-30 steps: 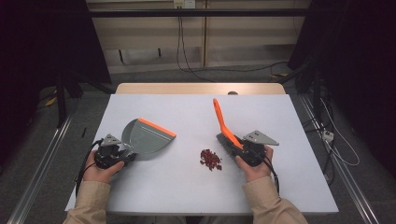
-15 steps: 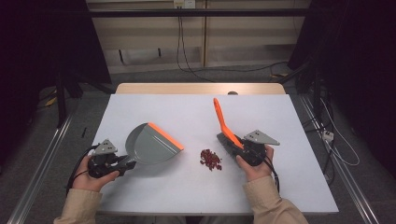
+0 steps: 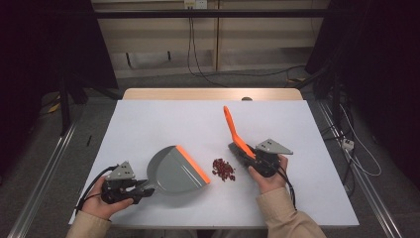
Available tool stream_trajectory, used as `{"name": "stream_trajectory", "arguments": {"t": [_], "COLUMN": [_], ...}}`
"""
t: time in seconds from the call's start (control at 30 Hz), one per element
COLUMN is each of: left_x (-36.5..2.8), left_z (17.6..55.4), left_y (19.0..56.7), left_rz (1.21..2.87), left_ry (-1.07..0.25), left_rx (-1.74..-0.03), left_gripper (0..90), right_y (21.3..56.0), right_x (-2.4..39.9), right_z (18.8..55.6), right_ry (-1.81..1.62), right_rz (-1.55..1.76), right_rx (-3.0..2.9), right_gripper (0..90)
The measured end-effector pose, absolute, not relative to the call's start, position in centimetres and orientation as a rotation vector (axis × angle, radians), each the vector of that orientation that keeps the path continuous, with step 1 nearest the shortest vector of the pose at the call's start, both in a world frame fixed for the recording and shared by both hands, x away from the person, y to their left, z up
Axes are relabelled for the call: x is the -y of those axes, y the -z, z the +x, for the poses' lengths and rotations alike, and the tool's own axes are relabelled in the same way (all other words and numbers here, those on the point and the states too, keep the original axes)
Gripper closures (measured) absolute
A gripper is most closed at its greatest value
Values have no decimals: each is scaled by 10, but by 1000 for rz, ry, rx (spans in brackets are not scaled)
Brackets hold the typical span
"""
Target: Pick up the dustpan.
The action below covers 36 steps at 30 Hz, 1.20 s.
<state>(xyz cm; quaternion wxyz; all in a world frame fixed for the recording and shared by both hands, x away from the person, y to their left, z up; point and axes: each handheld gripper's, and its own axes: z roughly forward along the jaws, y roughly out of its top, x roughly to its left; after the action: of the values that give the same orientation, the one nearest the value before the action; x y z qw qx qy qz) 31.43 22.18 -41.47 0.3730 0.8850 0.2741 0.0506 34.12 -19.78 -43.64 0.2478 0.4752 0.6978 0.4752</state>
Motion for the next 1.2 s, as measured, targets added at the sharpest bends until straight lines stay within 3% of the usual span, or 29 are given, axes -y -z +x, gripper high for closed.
{"name": "stream_trajectory", "arguments": {"t": [0.67,0.87,1.2], "left_x": [-185,-182,-178], "left_z": [313,313,313], "left_y": [424,424,424], "left_rz": [2330,2338,2347], "left_ry": [-60,-66,-51], "left_rx": [-575,-575,-563], "left_gripper": [630,630,629], "right_y": [444,436,425], "right_x": [187,188,186], "right_z": [348,348,346], "right_ry": [-1215,-1227,-1124], "right_rz": [1218,1214,1213], "right_rx": [-1963,-1962,-2034], "right_gripper": [703,646,707]}}
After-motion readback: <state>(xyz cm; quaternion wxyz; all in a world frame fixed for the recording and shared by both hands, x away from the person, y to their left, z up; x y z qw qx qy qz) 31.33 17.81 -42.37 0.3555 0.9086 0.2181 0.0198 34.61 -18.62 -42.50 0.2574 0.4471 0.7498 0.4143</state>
